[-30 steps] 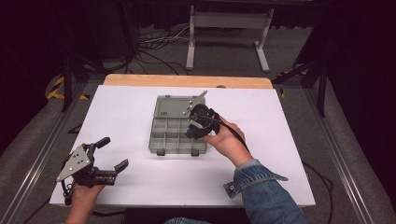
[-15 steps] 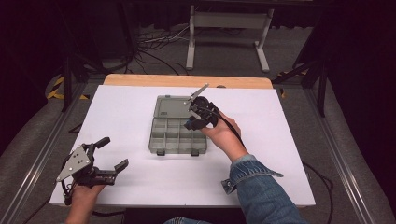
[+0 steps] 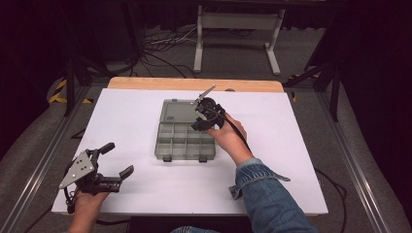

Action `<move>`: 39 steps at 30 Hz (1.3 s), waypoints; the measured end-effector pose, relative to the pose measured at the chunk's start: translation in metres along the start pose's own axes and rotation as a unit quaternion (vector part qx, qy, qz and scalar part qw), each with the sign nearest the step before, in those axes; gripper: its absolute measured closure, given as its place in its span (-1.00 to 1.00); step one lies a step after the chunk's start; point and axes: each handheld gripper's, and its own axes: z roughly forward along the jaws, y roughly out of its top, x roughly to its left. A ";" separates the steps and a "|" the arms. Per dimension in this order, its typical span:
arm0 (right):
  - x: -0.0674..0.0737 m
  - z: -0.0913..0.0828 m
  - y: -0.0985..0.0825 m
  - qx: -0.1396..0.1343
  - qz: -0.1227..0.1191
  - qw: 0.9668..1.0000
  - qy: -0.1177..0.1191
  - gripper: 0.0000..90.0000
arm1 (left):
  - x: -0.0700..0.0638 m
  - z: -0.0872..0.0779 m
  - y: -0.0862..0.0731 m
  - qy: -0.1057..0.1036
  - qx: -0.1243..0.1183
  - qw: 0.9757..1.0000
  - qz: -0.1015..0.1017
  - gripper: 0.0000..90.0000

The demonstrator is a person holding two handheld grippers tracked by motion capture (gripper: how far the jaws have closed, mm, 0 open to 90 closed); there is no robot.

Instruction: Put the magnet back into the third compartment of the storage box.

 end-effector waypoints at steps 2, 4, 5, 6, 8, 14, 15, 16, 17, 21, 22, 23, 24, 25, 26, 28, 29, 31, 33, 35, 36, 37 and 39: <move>-0.001 0.003 0.000 0.001 0.004 1.000 0.000 0.39 | 0.000 0.000 0.000 0.000 0.003 1.000 0.000 -0.95; -0.002 0.007 0.000 0.003 0.004 1.000 0.001 0.39 | 0.000 0.000 0.000 0.001 0.004 1.000 0.000 -0.95; -0.002 0.008 0.000 0.004 0.003 1.000 0.001 0.38 | 0.000 0.000 0.000 0.000 0.003 1.000 0.000 -0.95; -0.002 0.010 0.000 0.005 0.003 1.000 -0.001 0.38 | 0.000 0.000 0.000 0.001 0.002 1.000 -0.001 -0.95; -0.004 0.013 0.000 0.003 0.004 1.000 0.003 0.38 | 0.000 0.000 0.000 0.000 0.003 1.000 0.000 -0.95; -0.004 0.023 0.000 0.013 0.005 1.000 0.005 0.38 | 0.000 0.000 0.000 0.001 0.001 1.000 -0.001 -0.95; -0.004 0.027 0.000 0.017 0.003 1.000 0.006 0.38 | 0.000 0.000 0.000 0.002 0.001 1.000 -0.001 -0.95; -0.004 0.028 0.000 0.018 0.002 1.000 0.006 0.38 | 0.000 0.000 0.000 0.002 0.004 1.000 0.000 -0.95; -0.005 0.029 0.000 0.019 0.002 1.000 0.006 0.38 | 0.001 0.000 0.000 0.002 0.005 1.000 -0.001 -0.95; -0.005 0.033 0.000 0.024 0.002 1.000 0.007 0.38 | 0.001 0.000 0.000 0.002 0.004 1.000 -0.001 -0.95; -0.005 0.035 0.000 0.026 0.002 1.000 0.008 0.38 | 0.001 0.000 0.000 0.002 0.004 1.000 -0.002 -0.95; -0.005 0.036 0.000 0.028 0.002 1.000 0.008 0.38 | 0.001 0.000 0.000 0.002 0.004 1.000 -0.002 -0.95; -0.005 0.036 0.000 0.028 0.002 1.000 0.008 0.38 | 0.001 0.000 0.000 0.002 0.004 1.000 -0.002 -0.95; -0.005 0.037 0.000 0.030 0.003 1.000 0.009 0.38 | 0.001 0.000 0.000 0.002 0.004 1.000 -0.002 -0.95; -0.005 0.038 0.000 0.030 0.003 0.999 0.009 0.38 | 0.001 0.000 0.000 0.002 0.005 1.000 -0.002 -0.95; -0.004 0.040 0.000 0.033 -0.001 0.999 0.007 0.38 | 0.001 0.000 0.000 0.002 0.005 1.000 -0.001 -0.95; -0.003 0.040 0.000 0.034 -0.001 0.999 0.008 0.38 | 0.001 0.000 0.000 0.002 0.005 1.000 -0.001 -0.95; -0.003 0.042 0.000 0.037 -0.002 0.999 0.007 0.38 | 0.001 0.000 0.000 0.002 0.004 1.000 -0.002 -0.95; -0.003 0.043 0.000 0.040 -0.002 0.999 0.007 0.38 | 0.001 0.000 0.000 0.002 0.005 1.000 -0.002 -0.95; -0.003 0.044 0.000 0.042 -0.002 0.999 0.008 0.38 | 0.001 0.000 0.000 0.002 0.003 1.000 -0.002 -0.95; -0.003 0.044 0.000 0.043 -0.002 0.999 0.007 0.38 | 0.001 0.000 0.000 0.002 0.005 1.000 -0.002 -0.95; -0.003 0.044 0.000 0.044 -0.003 0.999 0.007 0.38 | 0.001 0.000 0.000 0.002 0.005 1.000 -0.002 -0.95; -0.003 0.046 0.000 0.046 -0.002 0.999 0.008 0.38 | 0.001 0.000 0.000 0.002 0.005 1.000 -0.002 -0.95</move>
